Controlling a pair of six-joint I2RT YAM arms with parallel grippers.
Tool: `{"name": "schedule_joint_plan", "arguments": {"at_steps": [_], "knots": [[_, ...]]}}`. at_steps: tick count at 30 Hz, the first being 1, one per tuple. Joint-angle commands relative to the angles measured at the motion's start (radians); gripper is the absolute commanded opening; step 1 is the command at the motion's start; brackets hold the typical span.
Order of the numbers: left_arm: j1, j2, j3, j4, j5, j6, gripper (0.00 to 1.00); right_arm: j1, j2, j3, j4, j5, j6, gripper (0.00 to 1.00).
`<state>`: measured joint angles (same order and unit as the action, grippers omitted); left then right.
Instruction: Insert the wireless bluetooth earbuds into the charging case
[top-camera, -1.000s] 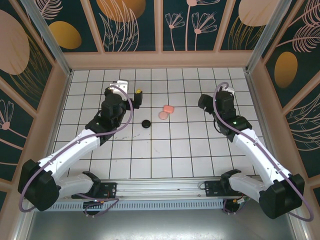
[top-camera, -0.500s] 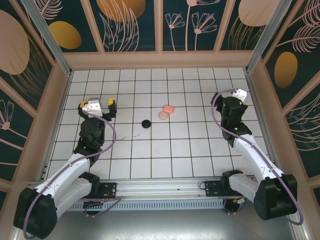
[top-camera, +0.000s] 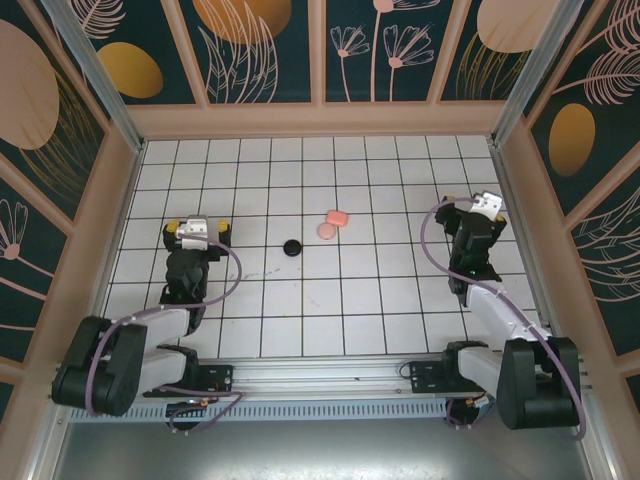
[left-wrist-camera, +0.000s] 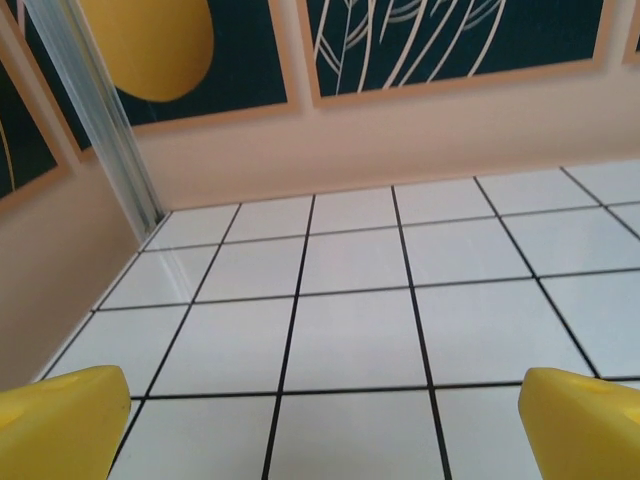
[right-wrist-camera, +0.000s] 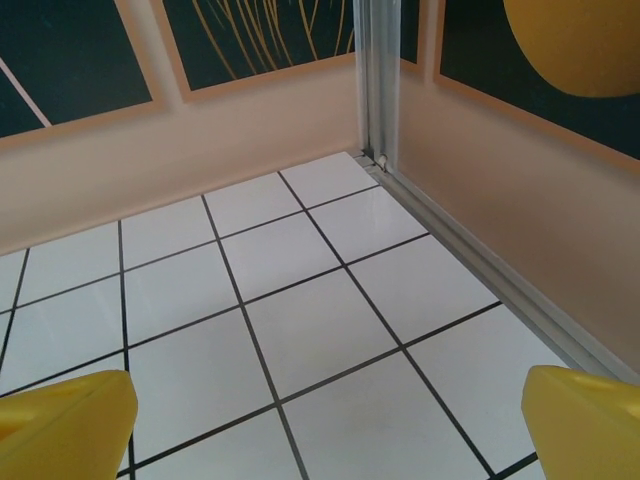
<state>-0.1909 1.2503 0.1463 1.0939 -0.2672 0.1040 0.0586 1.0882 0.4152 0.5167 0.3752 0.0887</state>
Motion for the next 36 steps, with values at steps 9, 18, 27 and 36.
{"name": "schedule_joint_plan", "arguments": {"at_steps": [9, 18, 27, 36], "knots": [[0.061, 0.152, 0.020, 0.205, 0.089, -0.045, 0.99, -0.020, 0.171, -0.127, 0.447, -0.177, -0.083, 0.99], [0.162, 0.171, 0.111, 0.046, 0.361, -0.075, 0.99, -0.020, 0.291, -0.197, 0.630, -0.249, -0.108, 0.99], [0.195, 0.151, -0.015, 0.255, 0.482, -0.069, 0.99, -0.020, 0.372, -0.253, 0.802, -0.267, -0.118, 0.99], [0.196, 0.349, -0.142, 0.732, 0.352, -0.129, 0.99, -0.025, 0.384, -0.268, 0.837, -0.276, -0.115, 0.99]]}}
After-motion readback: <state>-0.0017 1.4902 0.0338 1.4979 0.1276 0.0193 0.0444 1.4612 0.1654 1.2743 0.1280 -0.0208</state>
